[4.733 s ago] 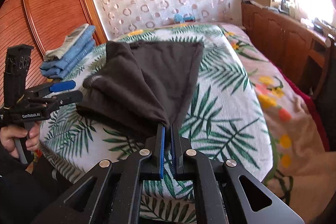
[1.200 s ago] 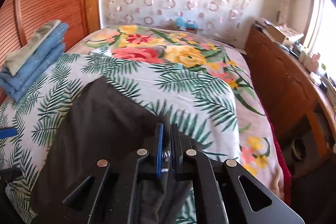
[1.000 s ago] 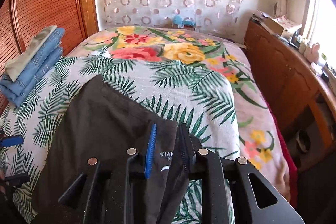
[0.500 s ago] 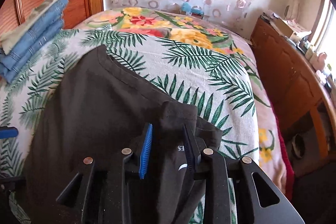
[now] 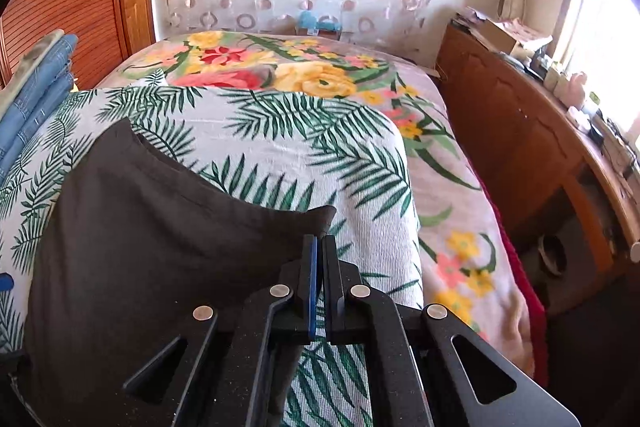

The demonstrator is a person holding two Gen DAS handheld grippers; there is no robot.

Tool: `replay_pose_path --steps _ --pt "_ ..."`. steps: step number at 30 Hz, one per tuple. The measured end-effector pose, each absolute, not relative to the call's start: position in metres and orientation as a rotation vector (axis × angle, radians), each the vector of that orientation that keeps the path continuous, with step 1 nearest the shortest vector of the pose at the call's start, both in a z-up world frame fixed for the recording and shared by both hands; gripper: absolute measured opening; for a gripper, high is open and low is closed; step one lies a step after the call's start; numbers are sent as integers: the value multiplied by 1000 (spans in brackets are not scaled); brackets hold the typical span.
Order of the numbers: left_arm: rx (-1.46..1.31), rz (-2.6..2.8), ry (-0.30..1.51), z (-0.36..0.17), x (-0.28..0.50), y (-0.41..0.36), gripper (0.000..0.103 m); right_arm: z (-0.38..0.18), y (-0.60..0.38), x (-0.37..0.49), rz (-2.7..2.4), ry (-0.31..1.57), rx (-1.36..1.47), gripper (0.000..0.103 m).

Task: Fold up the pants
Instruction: 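Move the left gripper to the shorts' hem and close on it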

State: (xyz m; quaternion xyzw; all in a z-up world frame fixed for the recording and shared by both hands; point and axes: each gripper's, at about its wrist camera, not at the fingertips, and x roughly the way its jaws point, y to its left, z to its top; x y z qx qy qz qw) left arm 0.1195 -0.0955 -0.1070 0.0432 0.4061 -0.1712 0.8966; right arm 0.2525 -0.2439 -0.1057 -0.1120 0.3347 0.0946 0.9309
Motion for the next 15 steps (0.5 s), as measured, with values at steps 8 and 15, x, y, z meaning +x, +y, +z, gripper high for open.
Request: replay_pose_path --steps 8,15 --pt "89 -354 841 -107 120 -95 78 -103 -250 239 195 684 -185 16" --pt "89 -354 841 -107 120 -95 78 -112 -256 177 272 671 -177 32"
